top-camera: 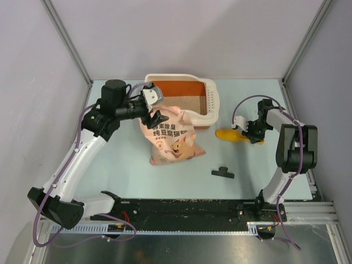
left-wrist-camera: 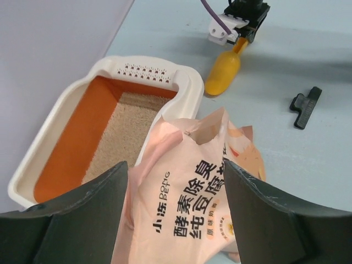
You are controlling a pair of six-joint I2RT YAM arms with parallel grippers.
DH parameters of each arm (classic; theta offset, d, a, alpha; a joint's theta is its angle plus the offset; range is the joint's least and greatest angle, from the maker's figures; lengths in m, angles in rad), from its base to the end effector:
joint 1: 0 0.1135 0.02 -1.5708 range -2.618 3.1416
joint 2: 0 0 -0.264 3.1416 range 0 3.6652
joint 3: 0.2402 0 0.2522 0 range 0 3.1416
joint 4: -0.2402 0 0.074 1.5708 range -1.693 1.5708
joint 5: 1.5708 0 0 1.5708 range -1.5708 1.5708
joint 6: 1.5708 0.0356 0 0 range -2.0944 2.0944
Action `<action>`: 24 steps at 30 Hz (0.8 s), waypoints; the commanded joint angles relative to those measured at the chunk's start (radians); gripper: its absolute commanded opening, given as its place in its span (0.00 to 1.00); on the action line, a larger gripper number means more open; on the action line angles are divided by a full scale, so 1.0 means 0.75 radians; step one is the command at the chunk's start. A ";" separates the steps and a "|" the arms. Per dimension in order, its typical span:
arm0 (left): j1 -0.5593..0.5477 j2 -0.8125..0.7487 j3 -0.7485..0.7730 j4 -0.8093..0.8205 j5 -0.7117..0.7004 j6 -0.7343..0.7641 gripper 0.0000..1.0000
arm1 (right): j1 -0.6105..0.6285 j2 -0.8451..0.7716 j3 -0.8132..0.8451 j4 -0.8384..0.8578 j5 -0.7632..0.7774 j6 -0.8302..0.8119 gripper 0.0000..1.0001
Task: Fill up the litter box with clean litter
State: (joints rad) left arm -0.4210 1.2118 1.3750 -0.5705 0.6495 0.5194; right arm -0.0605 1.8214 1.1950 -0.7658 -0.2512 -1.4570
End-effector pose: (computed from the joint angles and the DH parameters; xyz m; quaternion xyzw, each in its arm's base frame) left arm 0.2223 -0.1231 0.4191 0.5151 0.6265 -0.2407 0.5332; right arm 0.3383 -0.0116 0.1675 -0.6438 0.7497 0.0297 0.1501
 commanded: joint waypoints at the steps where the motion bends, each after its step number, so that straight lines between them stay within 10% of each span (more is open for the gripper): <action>1: -0.072 -0.018 0.012 0.022 -0.015 0.232 0.74 | 0.029 -0.225 0.000 -0.118 -0.139 0.096 0.00; 13: -0.304 -0.010 -0.101 0.130 -0.250 0.898 0.75 | 0.230 -0.471 0.266 -0.505 -0.814 0.826 0.00; 24: -0.330 -0.049 -0.291 0.431 -0.056 1.150 0.77 | 0.175 -0.377 0.382 -0.470 -1.137 1.161 0.00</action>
State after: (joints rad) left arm -0.6632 1.1862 1.1408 -0.3439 0.5148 1.2778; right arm 0.1104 1.5185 1.4132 -1.1221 -0.9596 -0.7162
